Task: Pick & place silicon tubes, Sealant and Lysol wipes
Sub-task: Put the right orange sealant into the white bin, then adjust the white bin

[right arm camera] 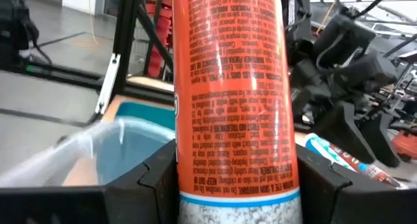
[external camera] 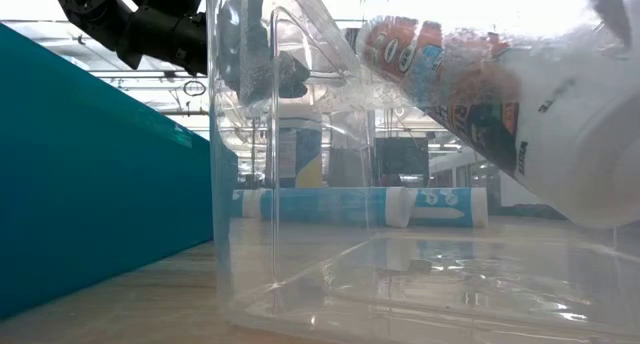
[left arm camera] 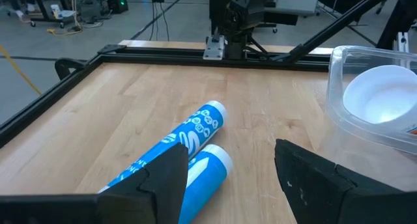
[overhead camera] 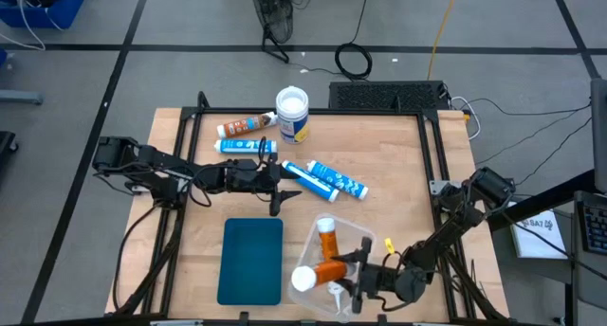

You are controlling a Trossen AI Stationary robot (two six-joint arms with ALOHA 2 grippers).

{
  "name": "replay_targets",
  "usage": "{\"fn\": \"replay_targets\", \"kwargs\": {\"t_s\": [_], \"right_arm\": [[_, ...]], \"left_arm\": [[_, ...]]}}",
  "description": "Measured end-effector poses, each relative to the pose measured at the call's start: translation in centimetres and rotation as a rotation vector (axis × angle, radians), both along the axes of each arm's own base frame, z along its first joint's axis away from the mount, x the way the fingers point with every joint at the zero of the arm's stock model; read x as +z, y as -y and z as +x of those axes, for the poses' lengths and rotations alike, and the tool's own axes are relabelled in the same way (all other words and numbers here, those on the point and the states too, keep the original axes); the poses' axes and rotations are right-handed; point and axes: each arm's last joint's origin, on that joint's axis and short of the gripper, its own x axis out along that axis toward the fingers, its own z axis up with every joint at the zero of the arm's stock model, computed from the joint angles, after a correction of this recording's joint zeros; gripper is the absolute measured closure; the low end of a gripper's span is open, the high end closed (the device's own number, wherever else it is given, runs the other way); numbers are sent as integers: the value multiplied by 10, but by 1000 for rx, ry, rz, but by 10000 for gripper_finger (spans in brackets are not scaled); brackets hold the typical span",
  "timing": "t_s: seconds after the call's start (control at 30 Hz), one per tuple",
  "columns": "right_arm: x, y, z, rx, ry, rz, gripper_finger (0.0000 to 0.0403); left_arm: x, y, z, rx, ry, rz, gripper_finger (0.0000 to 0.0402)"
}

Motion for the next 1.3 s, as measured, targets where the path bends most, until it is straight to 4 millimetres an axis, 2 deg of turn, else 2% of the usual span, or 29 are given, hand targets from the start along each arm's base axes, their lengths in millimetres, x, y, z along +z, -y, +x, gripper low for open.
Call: {"fn": "replay_targets", "kwargs": {"t_s": [0.4, 0.63, 0.83, 1.13, 1.3], "right_arm": [[-16, 11, -6, -8, -24, -15, 205], [-29, 21, -3, -38, -55, 18, 125], [-27, 24, -1, -45, -34, 37, 105], [-5, 15, -7, -13, 88, 29, 116], [-2, 13, -10, -8, 103, -4, 117]], "left_arm": [[0, 0, 0, 0, 0, 0, 172], [0, 0, 0, 0, 0, 0, 172], [0, 0, 0, 0, 0, 0, 172], [0, 0, 0, -1, 0, 0, 172], [0, 0, 0, 0, 0, 0, 172]]}}
